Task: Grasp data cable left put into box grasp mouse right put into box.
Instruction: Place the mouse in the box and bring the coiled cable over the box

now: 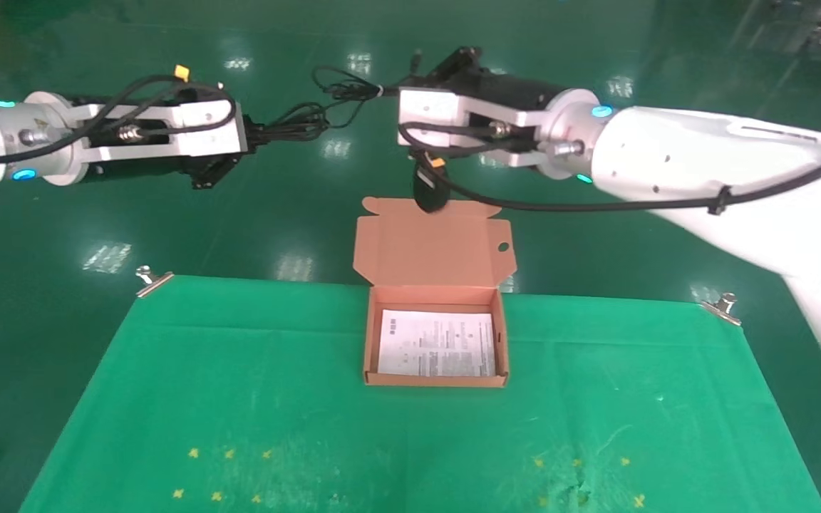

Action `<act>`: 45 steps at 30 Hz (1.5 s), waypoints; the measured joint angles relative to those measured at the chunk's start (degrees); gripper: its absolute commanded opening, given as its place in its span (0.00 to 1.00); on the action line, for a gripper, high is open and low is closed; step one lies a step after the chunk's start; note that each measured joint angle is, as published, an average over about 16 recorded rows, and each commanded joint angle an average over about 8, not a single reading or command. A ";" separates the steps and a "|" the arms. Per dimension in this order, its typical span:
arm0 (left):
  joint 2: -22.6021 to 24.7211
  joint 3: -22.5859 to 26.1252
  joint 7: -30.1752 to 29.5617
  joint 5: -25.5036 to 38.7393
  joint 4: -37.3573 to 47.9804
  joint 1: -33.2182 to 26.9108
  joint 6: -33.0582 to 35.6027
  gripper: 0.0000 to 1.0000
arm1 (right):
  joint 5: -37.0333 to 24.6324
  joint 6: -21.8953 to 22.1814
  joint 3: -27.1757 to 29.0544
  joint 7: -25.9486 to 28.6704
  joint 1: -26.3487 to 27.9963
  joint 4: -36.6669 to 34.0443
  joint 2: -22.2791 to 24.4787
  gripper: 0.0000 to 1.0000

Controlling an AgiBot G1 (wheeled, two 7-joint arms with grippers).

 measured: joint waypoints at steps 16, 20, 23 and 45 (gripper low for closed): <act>-10.27 -0.52 -0.04 -2.56 -8.92 4.64 5.30 0.00 | 7.31 2.27 -0.98 -6.48 -5.47 -5.57 -2.42 0.00; -12.82 -0.64 -0.80 -2.68 -10.99 5.36 6.59 0.00 | 9.13 2.99 -1.19 -8.72 -6.84 -7.91 -3.59 0.00; -14.36 -0.70 -1.35 -2.64 -12.24 5.70 7.38 0.00 | 10.46 3.55 -1.31 -10.46 -7.91 -9.66 -4.51 0.00; -17.07 -0.77 -2.54 -2.39 -14.76 6.25 8.79 0.00 | 20.72 10.96 0.49 -9.10 -17.05 -23.59 -9.41 0.28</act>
